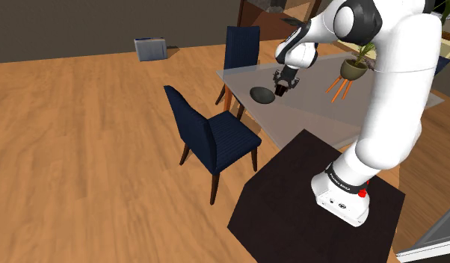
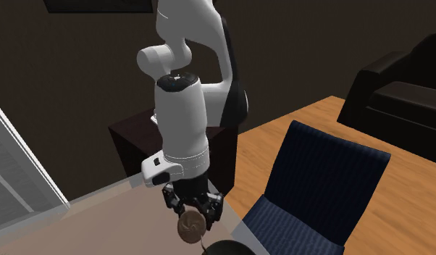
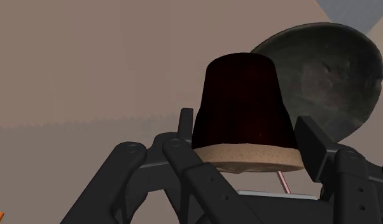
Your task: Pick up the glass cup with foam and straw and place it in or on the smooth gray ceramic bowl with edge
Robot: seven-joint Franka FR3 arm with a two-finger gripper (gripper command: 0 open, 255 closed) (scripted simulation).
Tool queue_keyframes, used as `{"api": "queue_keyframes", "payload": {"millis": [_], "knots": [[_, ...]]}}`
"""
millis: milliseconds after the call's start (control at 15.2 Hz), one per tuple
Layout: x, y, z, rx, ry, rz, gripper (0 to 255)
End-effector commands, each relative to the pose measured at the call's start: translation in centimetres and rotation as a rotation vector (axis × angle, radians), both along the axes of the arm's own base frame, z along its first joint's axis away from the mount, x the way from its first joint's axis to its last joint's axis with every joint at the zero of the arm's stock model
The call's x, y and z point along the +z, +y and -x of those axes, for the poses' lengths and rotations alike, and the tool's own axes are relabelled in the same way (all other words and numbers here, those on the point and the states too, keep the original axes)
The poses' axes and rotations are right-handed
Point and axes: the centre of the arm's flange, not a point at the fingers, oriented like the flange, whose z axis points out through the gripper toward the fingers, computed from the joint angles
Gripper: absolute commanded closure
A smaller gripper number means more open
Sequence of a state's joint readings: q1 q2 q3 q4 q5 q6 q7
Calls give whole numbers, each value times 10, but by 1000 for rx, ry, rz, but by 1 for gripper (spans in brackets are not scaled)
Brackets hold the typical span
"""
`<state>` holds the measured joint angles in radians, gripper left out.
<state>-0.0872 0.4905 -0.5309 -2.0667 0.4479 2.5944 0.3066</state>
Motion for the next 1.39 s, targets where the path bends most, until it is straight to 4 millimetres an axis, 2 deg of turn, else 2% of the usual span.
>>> {"api": "queue_keyframes", "payload": {"millis": [0,264,1320], "knots": [[-2,-2,-27,0,0,-1,255],[1,-4,-83,0,0,-1,255],[-82,-4,-83,0,0,-1,255]]}}
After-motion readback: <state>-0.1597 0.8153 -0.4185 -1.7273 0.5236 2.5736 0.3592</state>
